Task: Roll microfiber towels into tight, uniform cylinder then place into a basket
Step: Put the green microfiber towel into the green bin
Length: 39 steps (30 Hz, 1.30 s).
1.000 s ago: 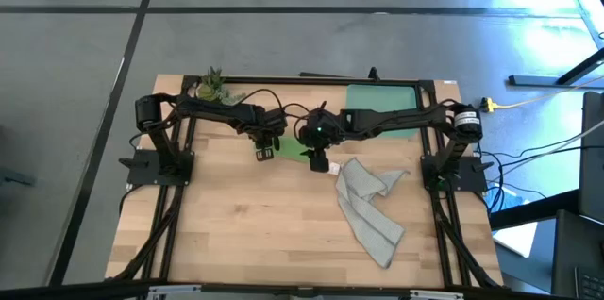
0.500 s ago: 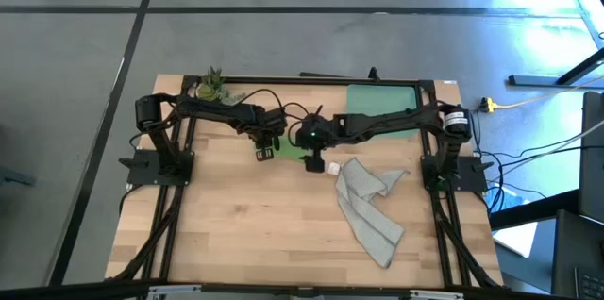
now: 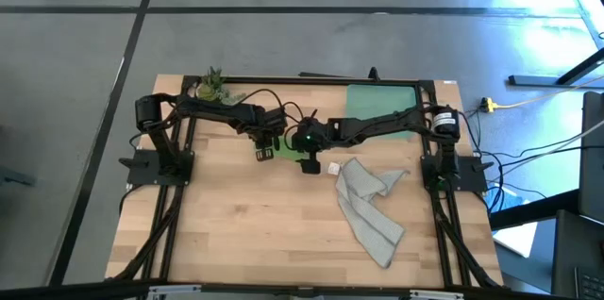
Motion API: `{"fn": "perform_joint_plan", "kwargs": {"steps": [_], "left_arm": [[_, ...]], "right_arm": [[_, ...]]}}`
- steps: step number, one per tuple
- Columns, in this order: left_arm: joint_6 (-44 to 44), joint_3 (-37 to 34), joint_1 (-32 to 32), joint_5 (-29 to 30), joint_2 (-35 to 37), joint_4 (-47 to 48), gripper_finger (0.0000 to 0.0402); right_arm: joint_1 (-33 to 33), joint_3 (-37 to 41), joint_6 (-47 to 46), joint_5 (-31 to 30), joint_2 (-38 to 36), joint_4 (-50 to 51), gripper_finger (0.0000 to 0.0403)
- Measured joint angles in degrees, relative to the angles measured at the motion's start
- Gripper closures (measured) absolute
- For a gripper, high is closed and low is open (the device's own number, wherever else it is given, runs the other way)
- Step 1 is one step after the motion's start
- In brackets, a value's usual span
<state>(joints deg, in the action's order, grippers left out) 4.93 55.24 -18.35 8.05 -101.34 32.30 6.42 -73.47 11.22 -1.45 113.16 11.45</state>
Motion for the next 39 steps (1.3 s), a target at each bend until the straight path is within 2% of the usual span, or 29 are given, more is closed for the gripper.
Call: {"fn": "perform_joint_plan", "kwargs": {"steps": [13, 26, 39], "left_arm": [[0.0, 0.0, 0.0, 0.0, 0.0, 0.0, 0.0304], [0.1, 0.0, 0.0, 0.0, 0.0, 0.0, 0.0304], [0.1, 0.0, 0.0, 0.0, 0.0, 0.0, 0.0304]], "right_arm": [[2.5, 0.0, 1.3, 0.1, 3.8, -5.6, 0.0003], [2.9, -0.2, 1.1, 4.9, 8.8, -9.3, 0.0003], [3.3, -0.2, 1.3, 6.2, 9.0, -9.7, 0.0003]]}}
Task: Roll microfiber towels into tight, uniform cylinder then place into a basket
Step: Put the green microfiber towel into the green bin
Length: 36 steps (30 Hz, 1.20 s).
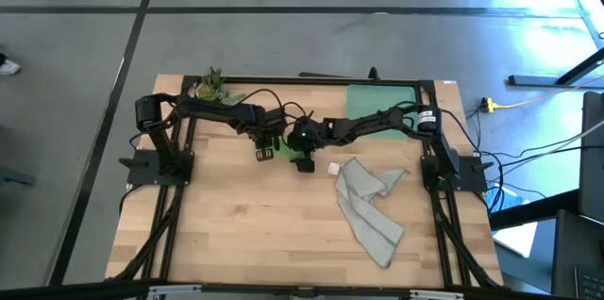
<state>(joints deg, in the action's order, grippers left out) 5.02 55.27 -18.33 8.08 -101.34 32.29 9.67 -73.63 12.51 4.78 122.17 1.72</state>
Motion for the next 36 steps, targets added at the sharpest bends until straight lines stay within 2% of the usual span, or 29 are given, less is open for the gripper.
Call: {"fn": "perform_joint_plan", "kwargs": {"steps": [6, 10, 13, 27, 32, 36], "left_arm": [[0.0, 0.0, 0.0, 0.0, 0.0, 0.0, 0.0304], [0.0, 0.0, 0.0, 0.0, 0.0, 0.0, 0.0304], [0.0, 0.0, 0.0, 0.0, 0.0, 0.0, 0.0304], [-0.1, 0.1, 0.0, 0.1, -0.1, -0.8, 0.0304], [-0.1, 0.0, 0.0, 0.1, -0.1, -0.9, 0.0304], [-0.1, 0.0, 0.0, 0.1, -0.1, -1.6, 0.0304]], "right_arm": [[0.0, 0.0, -0.5, 0.0, 0.0, -0.1, 0.0005], [0.0, 0.0, -1.5, 1.0, 0.0, 0.4, 0.0030], [0.0, 0.1, -1.8, 2.4, 0.1, 0.6, 0.0069], [0.0, 0.1, -1.8, 1.7, 0.1, 0.8, 0.0301], [0.0, 0.1, -1.9, 1.6, 0.1, 0.7, 0.0361], [0.0, 0.1, -1.9, 1.6, 0.1, 0.7, 0.0372]]}}
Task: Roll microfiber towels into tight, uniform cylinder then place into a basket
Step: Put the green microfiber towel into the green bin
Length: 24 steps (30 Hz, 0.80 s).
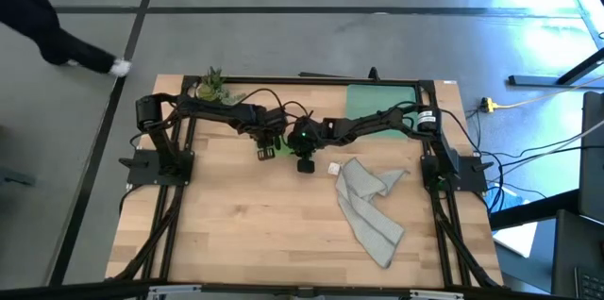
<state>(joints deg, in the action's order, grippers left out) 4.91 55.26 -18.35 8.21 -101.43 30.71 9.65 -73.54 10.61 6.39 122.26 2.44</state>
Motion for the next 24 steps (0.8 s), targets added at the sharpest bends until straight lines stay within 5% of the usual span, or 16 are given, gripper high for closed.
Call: {"fn": "perform_joint_plan", "kwargs": {"steps": [24], "left_arm": [[1.1, 0.0, 1.3, 3.6, 0.3, -4.5, 0.0307]], "right_arm": [[0.1, 0.0, -1.1, 0.3, 0.0, 0.0, 0.0371]]}}
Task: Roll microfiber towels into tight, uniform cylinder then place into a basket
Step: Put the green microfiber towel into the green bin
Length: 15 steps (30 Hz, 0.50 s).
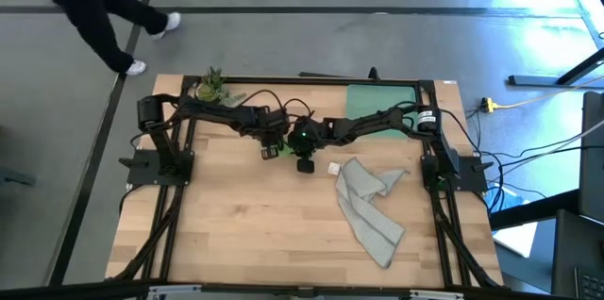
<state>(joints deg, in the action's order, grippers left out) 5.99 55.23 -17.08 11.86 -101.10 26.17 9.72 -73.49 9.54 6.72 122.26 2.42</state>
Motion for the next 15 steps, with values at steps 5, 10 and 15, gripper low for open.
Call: {"fn": "perform_joint_plan", "kwargs": {"steps": [5, 10, 15], "left_arm": [[1.4, -0.3, -0.1, -2.1, 2.8, 2.7, 0.0307], [1.7, -0.2, 0.0, -2.9, 6.4, 2.7, 0.0308], [2.1, -0.1, 0.0, -2.8, 9.9, 4.8, 0.0308]], "right_arm": [[0.2, 0.0, -0.3, 0.1, 0.0, 0.0, 0.0369], [0.2, 0.0, -0.4, 0.3, 0.0, 0.0, 0.0372], [0.3, 0.0, -0.5, 0.2, 0.0, 0.1, 0.0370]]}}
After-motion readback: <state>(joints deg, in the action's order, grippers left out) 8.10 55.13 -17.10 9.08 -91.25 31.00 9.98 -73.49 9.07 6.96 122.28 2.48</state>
